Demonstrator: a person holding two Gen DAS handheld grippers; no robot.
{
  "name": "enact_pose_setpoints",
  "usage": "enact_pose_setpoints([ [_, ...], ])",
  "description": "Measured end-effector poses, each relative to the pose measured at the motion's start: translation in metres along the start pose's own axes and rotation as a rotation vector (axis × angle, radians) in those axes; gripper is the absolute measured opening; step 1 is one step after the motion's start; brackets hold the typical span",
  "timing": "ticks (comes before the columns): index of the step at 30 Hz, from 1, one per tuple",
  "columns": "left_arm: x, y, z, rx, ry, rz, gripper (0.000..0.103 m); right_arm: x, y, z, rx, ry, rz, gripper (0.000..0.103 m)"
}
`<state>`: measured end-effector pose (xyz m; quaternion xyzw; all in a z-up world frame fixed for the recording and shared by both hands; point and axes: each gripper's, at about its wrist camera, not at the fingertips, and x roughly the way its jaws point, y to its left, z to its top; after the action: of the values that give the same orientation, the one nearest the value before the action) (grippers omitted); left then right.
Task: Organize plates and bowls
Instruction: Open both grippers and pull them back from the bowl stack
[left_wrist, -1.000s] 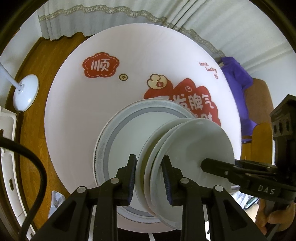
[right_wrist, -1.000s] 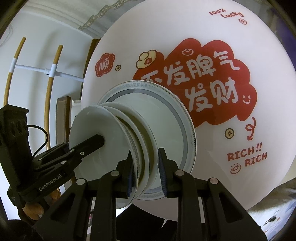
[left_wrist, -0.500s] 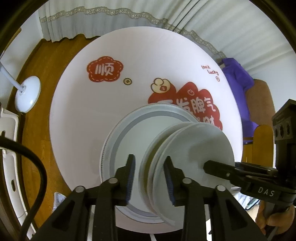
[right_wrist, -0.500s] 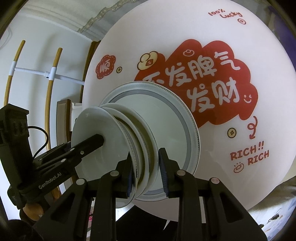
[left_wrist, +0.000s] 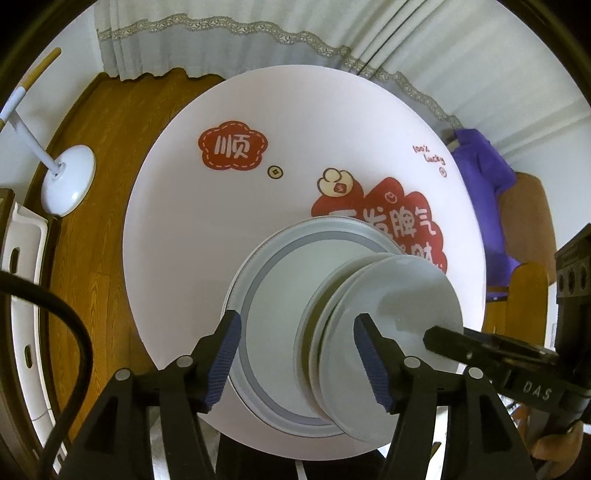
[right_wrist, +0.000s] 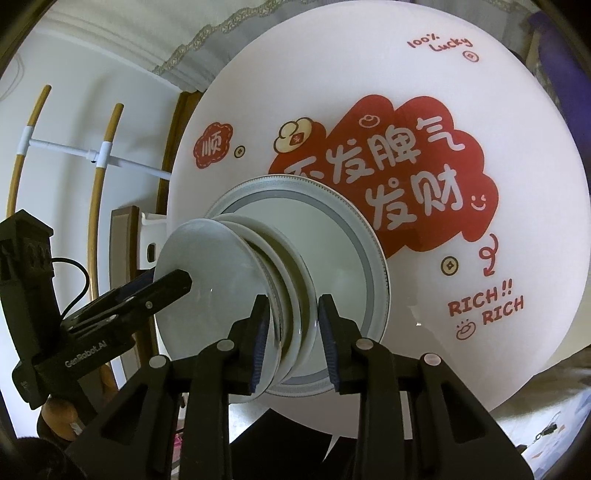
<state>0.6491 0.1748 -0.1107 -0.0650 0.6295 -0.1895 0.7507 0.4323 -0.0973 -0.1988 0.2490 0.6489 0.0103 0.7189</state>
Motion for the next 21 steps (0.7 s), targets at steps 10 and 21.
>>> enact_pose_setpoints([
  [10,-0.021,-0.016,-0.014,0.003,-0.058,0.064,0.064,-0.017,0.011,-0.008,-0.080,-0.026,-0.001,0.054],
  [21,-0.050,-0.039,-0.063,-0.008,-0.284,0.101,0.064,-0.041,0.008,-0.022,-0.270,-0.140,0.056,0.079],
])
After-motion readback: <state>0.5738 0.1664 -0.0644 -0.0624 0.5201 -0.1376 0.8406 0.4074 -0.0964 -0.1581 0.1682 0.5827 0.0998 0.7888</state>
